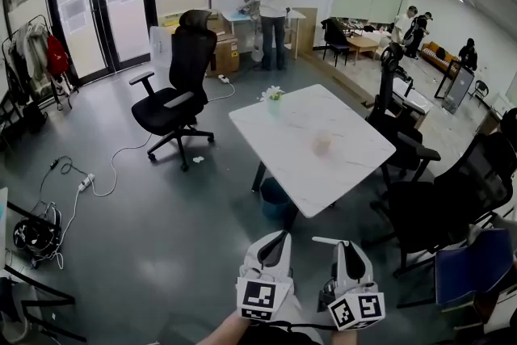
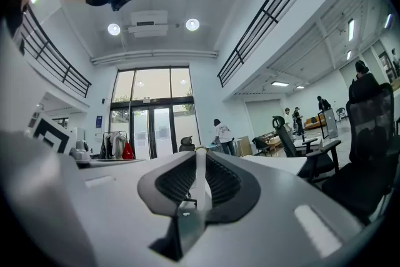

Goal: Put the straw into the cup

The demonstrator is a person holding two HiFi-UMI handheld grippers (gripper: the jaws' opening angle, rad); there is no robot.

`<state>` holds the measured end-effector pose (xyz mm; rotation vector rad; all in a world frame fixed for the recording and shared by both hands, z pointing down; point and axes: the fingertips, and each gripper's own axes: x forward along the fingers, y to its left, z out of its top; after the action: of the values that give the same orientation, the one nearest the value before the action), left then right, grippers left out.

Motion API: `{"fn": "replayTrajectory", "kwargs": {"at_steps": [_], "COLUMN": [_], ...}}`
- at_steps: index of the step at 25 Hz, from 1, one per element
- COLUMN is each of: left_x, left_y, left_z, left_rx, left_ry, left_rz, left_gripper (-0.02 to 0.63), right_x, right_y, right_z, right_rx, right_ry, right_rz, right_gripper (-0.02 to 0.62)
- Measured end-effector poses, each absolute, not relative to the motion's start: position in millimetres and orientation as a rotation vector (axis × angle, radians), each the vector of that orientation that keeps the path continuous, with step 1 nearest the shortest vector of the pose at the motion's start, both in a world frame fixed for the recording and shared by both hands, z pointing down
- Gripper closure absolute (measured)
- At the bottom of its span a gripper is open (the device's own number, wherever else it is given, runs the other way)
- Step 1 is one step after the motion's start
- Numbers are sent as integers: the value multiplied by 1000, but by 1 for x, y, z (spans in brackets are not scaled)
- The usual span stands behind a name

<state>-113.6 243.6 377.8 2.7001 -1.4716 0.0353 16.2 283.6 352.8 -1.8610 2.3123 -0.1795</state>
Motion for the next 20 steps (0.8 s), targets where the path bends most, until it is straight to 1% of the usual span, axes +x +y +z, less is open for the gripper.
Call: {"fn": "replayTrajectory", "kwargs": {"at_steps": [9, 20], "left_x": [-63, 32], "left_y": [137, -31], "left_z": [402, 407], "left_rx": [2650, 2562], "left_ry": [-1516, -1584], "left_rz": [79, 151], "left_gripper": [604, 604], "right_x": [67, 163], "right_y": [174, -8], "right_z": [379, 381], "right_rx": [-1829, -1757], "right_ry": [2361, 2433], "right_rz": [-233, -323], "right_gripper": [549, 549]}}
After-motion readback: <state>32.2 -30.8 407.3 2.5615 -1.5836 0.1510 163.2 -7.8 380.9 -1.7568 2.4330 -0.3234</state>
